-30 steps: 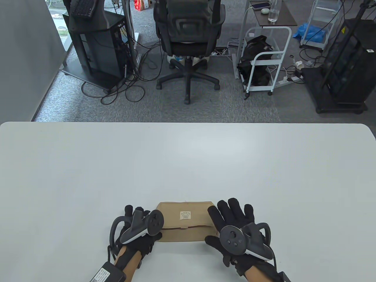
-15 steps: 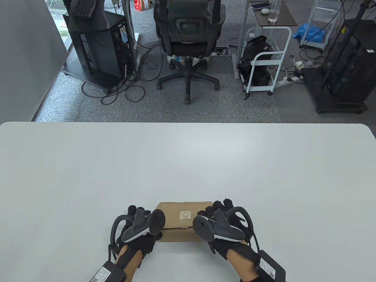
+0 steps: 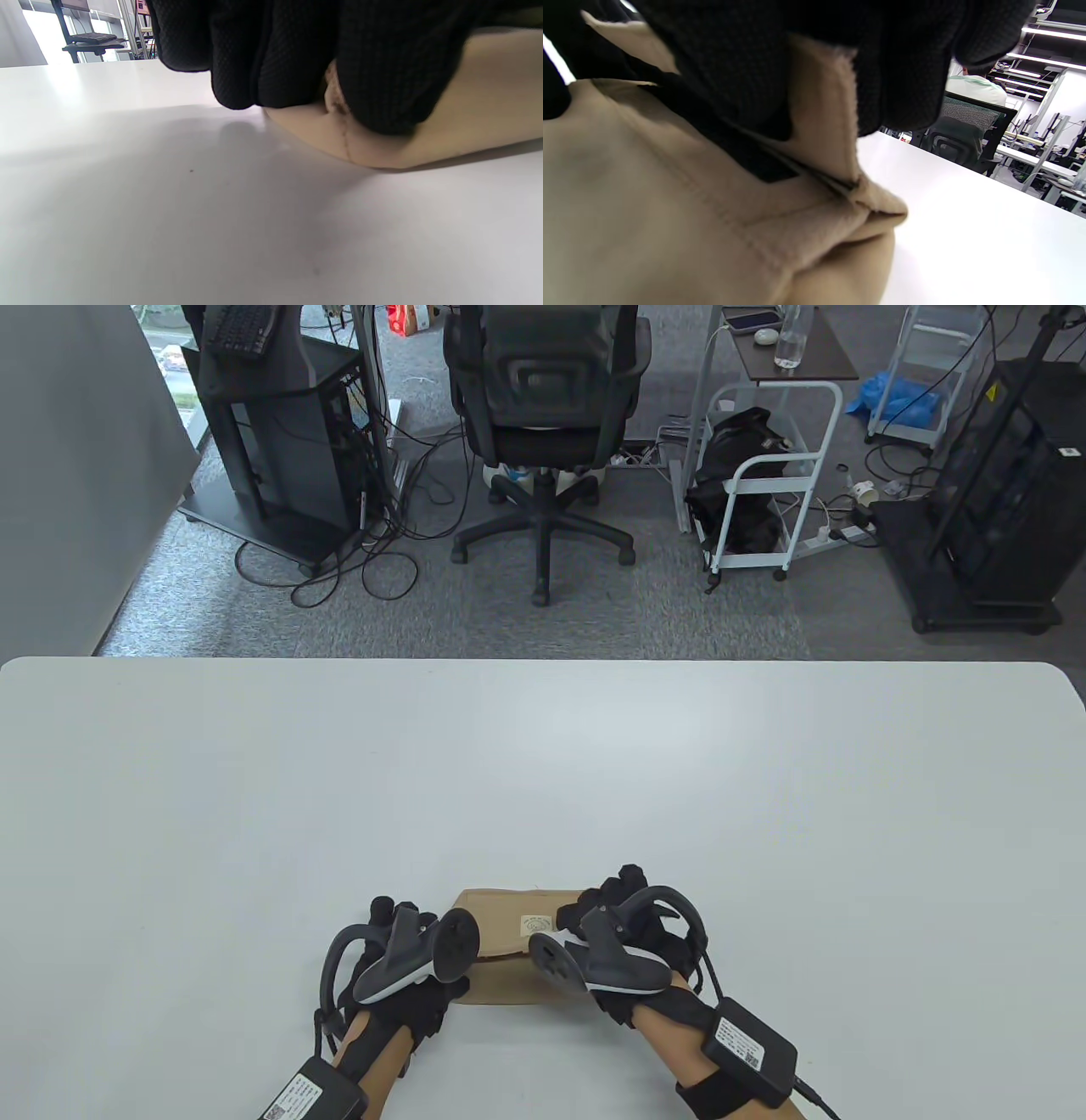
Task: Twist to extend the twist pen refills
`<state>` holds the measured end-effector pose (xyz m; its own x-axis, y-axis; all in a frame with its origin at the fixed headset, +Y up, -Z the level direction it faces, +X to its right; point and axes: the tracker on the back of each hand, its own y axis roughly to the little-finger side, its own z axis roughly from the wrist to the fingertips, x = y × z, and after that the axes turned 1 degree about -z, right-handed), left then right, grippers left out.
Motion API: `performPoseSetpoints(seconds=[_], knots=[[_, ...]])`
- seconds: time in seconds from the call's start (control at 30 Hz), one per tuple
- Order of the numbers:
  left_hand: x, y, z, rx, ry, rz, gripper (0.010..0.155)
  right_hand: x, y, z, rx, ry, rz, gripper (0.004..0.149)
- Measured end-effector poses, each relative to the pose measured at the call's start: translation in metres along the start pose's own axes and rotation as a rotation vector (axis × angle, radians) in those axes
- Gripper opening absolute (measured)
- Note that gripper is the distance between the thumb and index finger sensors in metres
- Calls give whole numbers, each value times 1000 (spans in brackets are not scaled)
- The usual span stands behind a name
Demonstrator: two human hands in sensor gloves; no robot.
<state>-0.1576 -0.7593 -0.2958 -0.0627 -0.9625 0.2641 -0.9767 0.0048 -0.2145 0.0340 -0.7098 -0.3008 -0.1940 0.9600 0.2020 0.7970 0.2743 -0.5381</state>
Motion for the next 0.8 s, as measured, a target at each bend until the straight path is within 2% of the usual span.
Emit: performPoseSetpoints(seconds=[0.13,0.27,0.37,0.5,0.6,0.8], knots=[[0,-1,3,-28,37,-11,62,4,14,9,-25,33,49,42],[0,1,4,-37,49,-32,62,9,45,20,-154,79,162,43],[0,1,3,-38,47,-35,62,4,62,31,-283,135,214,48],[2,3,2,-43,43,-56,62,-8,69,40,-398,159,288,50],[2,4,1,-42,42,-62,62,-13,69,40,-432,176,329,48],[2,2,-1,-24,28,-44,62,-5,70,33,-418,138,369,45]])
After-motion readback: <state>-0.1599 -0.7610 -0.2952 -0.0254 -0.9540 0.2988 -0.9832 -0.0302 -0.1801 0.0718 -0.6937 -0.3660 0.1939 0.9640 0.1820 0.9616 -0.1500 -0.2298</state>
